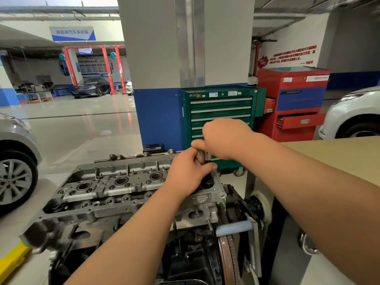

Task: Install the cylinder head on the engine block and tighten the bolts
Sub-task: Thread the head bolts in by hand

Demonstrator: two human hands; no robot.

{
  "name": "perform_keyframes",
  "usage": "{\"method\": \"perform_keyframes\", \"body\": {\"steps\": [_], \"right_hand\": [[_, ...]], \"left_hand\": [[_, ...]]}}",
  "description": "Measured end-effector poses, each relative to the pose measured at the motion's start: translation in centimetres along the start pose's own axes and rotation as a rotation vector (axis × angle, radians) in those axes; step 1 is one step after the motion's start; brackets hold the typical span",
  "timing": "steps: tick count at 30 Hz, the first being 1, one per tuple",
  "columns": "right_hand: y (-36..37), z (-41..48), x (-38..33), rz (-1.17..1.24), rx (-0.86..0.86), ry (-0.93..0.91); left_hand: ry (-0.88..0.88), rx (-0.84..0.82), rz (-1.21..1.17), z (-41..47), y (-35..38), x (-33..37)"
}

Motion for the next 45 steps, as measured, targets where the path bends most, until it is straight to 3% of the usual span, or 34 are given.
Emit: {"method": "perform_keyframes", "body": {"steps": [4,6,8,10,12,16,21,26,34,37,42,45], "right_hand": [[-0.8,-0.3,0.8,0.215,-0.199,-0.229],[-0.5,-0.7,1.1,0.347,-0.232,-0.217],[0.5,-0.7,0.7,0.259,-0.193,-0.135],[1.5,-0.4,0.3,0.063,-0.116,-0.074],[1.9,-0.1,0.2,0.053,-0.050,-0.078],[1.7,0.0,0.5,0.171,0.000,-0.093],[1.2,-0.2,1.8,0.309,0.108,-0.039],[2.0,-0.7,3.3,0.491,0.129,0.044],[1.5,-0.7,5.0,0.766,0.422,0.226],[1.1,-0.4,5.4,0.915,0.510,0.254],[1.7,-0.1,6.4,1.091,0.583,0.321],[2.4,0.2,6.4,1.079,0.561,0.336]], "left_hand": [[-0.013,-0.002,0.046,-0.3,-0.3,-0.8],[-0.002,0.044,0.215,-0.7,-1.0,-1.3],[-0.004,0.028,0.464,-1.3,-1.1,-1.5],[-0.057,-0.126,0.694,-1.7,-0.3,-1.1],[-0.148,-0.238,0.743,-1.9,0.6,-0.5],[-0.272,-0.240,0.664,-1.3,1.1,0.4],[-0.236,-0.138,0.592,-1.8,1.3,0.0],[-0.407,-0.139,0.405,-0.9,0.7,0.8],[-0.139,0.052,0.276,-0.5,1.0,0.9],[-0.029,0.043,0.191,-0.4,0.7,1.1],[0.033,0.371,-0.289,2.3,-2.4,2.7],[-0.047,0.301,-0.379,4.8,-3.4,3.0]]}}
Point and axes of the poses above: each hand's wrist, its own z-axis towards the middle knuckle, its own y-axis out of the palm, x = y × z, the point moved 1 cm from there along z, towards the middle knuckle, and after that the axes turned 3 degrees about -x, right-handed, at the moved point
